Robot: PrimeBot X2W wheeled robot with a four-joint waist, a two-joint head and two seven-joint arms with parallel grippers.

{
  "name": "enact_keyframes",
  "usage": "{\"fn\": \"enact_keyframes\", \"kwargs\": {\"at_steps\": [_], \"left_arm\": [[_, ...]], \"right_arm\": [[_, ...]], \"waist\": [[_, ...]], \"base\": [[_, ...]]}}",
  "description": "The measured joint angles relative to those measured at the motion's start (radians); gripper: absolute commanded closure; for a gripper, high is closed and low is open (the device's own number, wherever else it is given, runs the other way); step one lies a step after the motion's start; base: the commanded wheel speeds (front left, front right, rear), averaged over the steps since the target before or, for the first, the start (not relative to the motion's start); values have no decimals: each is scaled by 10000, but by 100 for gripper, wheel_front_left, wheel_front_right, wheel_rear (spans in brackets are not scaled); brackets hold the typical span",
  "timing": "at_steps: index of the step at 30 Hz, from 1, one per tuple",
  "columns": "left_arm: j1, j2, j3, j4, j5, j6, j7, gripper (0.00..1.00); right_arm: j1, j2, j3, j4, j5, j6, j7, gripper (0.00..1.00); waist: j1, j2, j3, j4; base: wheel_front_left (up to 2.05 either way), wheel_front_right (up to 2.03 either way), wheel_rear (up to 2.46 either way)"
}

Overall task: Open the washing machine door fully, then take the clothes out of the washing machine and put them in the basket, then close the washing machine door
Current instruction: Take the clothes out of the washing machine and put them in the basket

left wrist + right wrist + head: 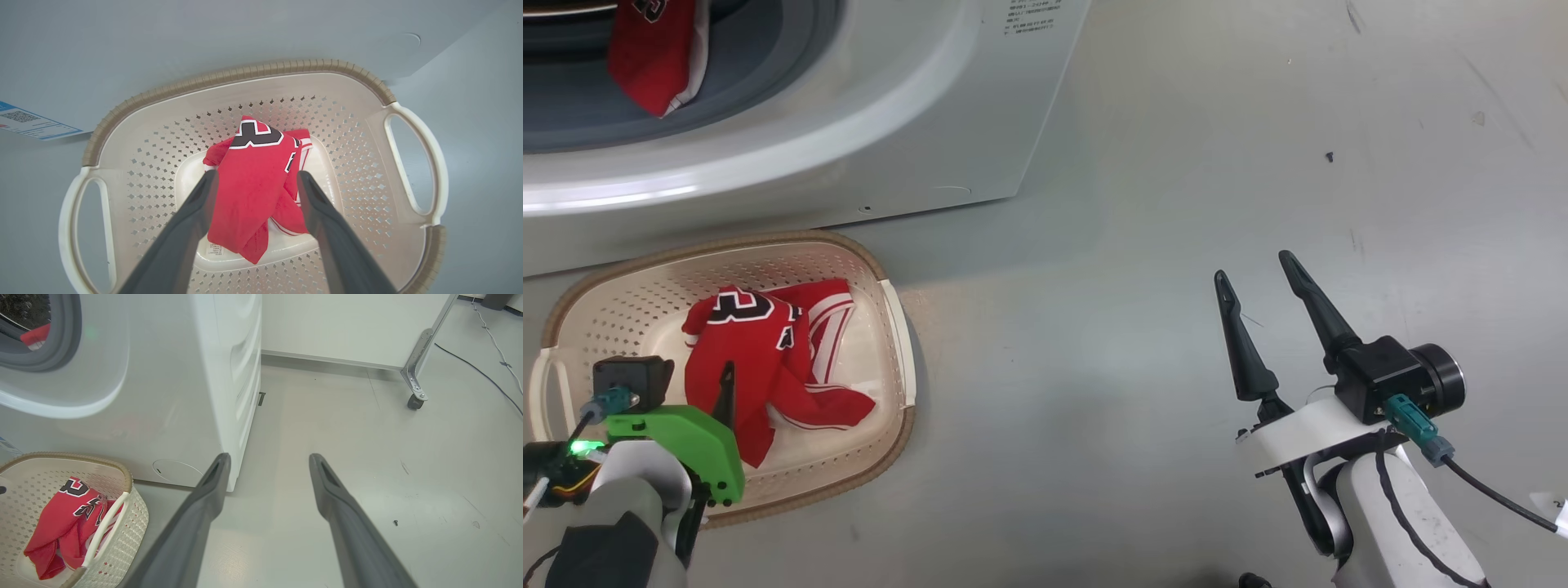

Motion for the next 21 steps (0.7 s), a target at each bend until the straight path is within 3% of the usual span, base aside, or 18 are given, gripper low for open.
{"fn": "enact_keyframes", "kwargs": {"at_steps": [13,21], "left_arm": [[-95,-115,-201,244,-58,-6,-1166,0],[-99,-449,-614,-167,-56,-15,-1342,0]], "right_arm": [[-38,0,-157,240,73,15,0,0],[-23,-8,-500,359,151,17,0,0]], "waist": [[0,0,-1074,188],[0,0,-1910,410]], "base": [[0,0,0],[0,0,0]]}}
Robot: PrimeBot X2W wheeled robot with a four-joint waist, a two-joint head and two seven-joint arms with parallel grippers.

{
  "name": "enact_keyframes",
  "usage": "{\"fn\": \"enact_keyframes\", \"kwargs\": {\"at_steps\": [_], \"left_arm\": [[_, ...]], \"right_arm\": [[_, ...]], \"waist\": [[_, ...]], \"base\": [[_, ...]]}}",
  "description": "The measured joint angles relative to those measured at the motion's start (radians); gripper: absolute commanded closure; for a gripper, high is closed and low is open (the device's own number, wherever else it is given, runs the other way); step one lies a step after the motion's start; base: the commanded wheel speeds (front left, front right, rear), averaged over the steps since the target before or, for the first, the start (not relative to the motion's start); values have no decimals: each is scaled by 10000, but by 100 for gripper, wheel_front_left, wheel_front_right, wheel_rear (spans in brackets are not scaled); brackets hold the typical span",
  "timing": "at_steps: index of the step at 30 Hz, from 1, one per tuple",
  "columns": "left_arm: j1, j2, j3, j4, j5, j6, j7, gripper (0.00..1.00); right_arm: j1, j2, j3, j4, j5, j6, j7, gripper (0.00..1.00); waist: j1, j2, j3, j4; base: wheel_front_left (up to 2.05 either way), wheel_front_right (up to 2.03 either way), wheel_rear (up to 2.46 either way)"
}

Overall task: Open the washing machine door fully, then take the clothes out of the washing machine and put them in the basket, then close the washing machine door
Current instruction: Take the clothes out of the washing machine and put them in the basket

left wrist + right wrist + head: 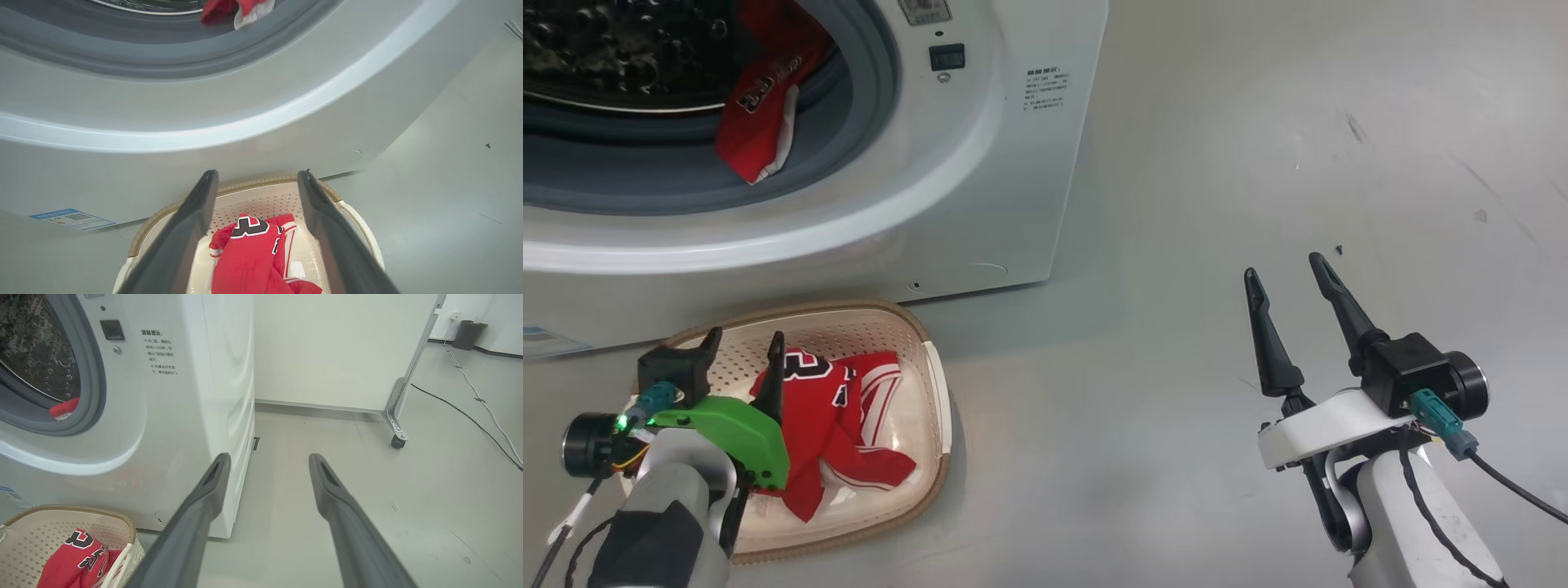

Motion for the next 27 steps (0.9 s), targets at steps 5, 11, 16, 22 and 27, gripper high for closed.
{"fn": "enact_keyframes", "kwargs": {"at_steps": [5,11,16,22,27], "left_arm": [[-3,-132,-280,-545,10,-2,-88,0],[21,-385,-236,-1601,-100,-2,-113,0],[397,-479,-12,-2585,-280,-2,-113,0],[1286,-485,355,-3381,-412,-2,-113,0],[1994,-489,665,-4052,-460,-2,-115,0]], "right_arm": [[59,-84,-165,0,27,61,0,0],[322,-90,-265,-2,52,121,0,0],[631,-88,-345,-4,132,201,0,0],[1017,-86,-384,-2,144,303,0,0],[1223,-82,-393,-15,146,370,0,0]], "waist": [[0,0,-490,247],[0,0,-1084,580],[0,0,-1597,823],[0,0,-2152,1054],[0,0,-2572,1147]], "base": [[0,0,0],[0,0,0],[0,0,0],[0,0,0],[0,0,0]]}}
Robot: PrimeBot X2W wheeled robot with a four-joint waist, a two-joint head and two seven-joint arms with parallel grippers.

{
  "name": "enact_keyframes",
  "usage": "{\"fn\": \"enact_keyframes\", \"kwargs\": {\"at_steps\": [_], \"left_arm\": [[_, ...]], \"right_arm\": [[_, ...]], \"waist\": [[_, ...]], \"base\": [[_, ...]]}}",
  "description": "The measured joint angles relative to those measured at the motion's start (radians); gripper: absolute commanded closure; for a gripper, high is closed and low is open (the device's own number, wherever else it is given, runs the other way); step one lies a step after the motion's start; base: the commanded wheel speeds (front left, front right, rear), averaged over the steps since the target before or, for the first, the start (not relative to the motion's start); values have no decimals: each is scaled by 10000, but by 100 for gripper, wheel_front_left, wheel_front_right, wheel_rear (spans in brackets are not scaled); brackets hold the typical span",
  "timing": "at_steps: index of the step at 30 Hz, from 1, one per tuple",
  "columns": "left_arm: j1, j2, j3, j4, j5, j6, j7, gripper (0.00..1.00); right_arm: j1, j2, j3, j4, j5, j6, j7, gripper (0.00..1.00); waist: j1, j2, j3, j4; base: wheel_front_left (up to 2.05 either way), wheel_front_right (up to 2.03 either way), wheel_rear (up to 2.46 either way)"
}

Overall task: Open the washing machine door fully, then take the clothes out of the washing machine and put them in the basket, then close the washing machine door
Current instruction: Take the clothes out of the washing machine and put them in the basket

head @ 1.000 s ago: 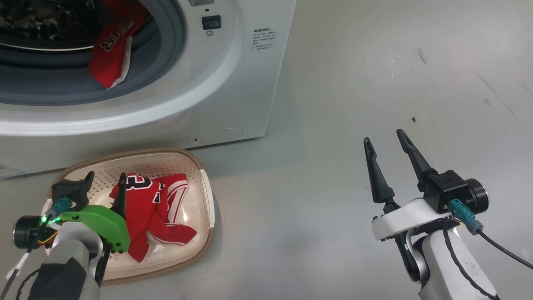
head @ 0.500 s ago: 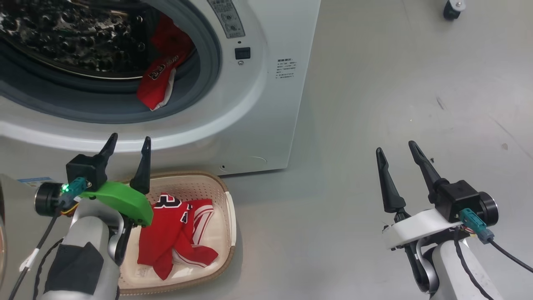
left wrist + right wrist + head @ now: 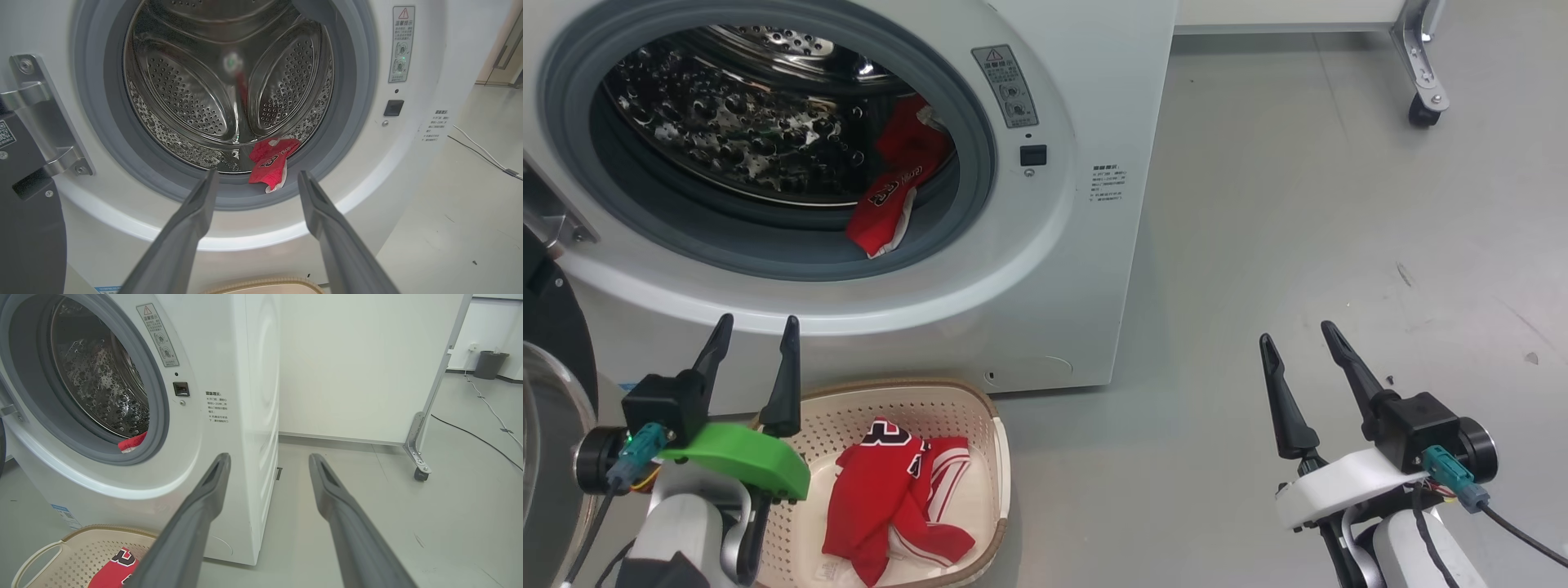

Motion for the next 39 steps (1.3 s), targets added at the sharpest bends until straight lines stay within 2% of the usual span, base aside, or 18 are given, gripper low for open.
{"fn": "enact_keyframes", "kwargs": {"at_steps": [18,39], "left_arm": [[1324,-199,142,-1120,4,0,2,0],[1723,-311,238,-1891,19,0,2,0]], "right_arm": [[398,31,-121,-205,61,69,0,0],[448,67,-318,-368,98,148,0,0]], "waist": [[0,0,-355,-212],[0,0,-133,-273]], "base": [[0,0,0],[0,0,0]]}}
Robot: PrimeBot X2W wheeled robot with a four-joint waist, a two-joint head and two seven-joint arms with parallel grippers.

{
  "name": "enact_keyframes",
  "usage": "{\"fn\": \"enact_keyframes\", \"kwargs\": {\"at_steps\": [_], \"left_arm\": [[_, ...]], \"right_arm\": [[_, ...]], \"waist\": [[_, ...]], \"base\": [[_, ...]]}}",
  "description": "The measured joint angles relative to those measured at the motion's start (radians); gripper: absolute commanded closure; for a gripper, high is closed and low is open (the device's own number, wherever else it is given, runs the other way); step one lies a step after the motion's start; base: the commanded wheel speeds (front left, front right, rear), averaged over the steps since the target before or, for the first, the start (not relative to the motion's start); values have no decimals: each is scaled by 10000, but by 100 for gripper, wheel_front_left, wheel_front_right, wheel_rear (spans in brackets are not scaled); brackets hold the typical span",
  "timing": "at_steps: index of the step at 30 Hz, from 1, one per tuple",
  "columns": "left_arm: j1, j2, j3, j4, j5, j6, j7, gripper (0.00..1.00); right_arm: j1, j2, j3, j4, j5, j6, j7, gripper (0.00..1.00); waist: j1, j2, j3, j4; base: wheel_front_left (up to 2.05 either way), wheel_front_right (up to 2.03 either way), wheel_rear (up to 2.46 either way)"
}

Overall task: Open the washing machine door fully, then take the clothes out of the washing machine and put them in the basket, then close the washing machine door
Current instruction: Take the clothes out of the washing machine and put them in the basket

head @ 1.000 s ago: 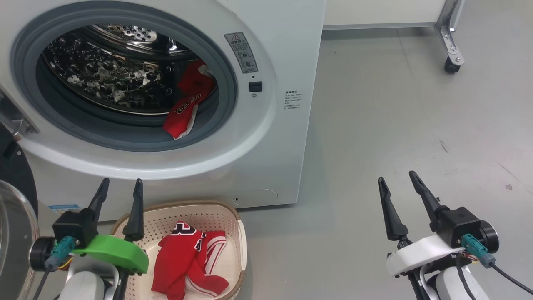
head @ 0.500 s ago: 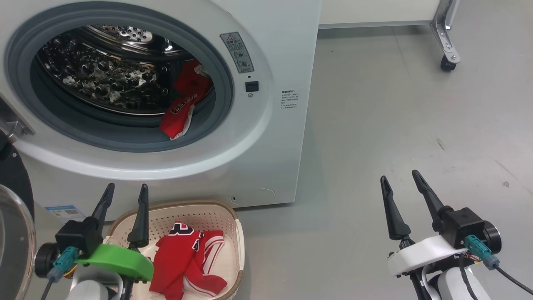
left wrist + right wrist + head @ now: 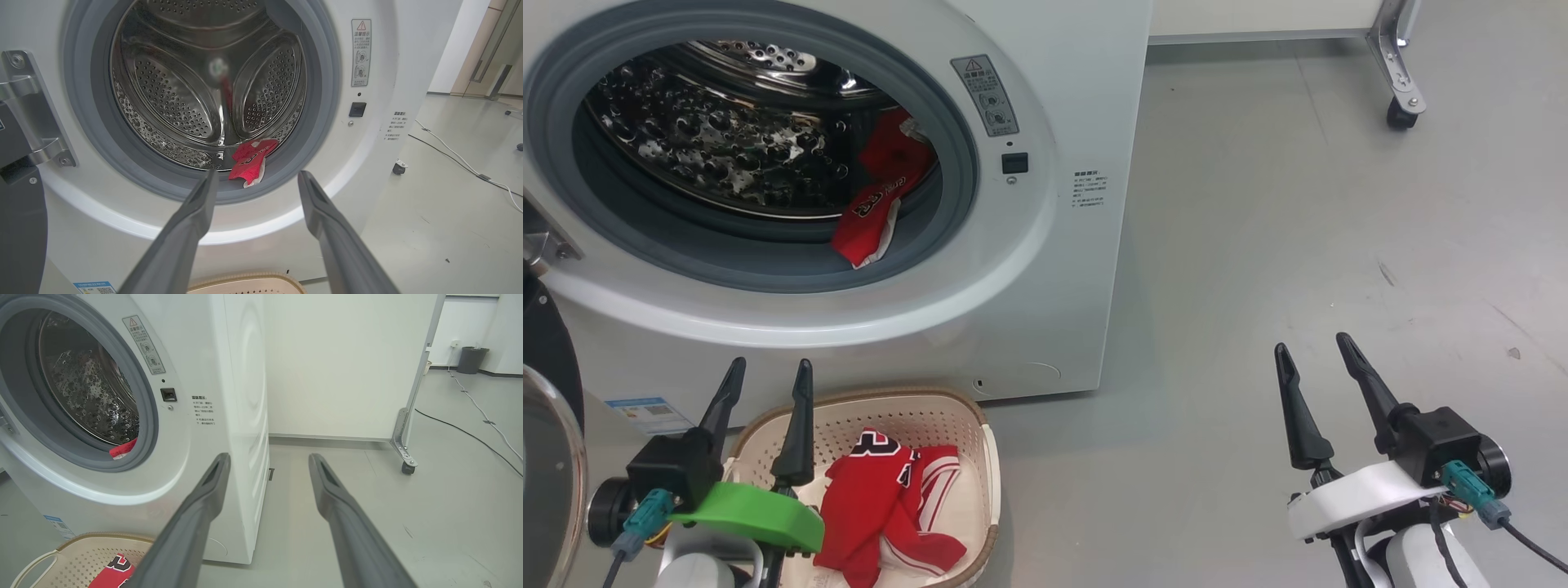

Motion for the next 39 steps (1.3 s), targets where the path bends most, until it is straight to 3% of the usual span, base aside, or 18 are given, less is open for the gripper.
{"fn": "enact_keyframes", "kwargs": {"at_steps": [39], "left_arm": [[203,-58,-4,-288,92,0,-2,0]], "right_arm": [[5,27,-33,2,67,10,0,0]], "waist": [[0,0,222,-18]], "base": [[0,0,0]]}}
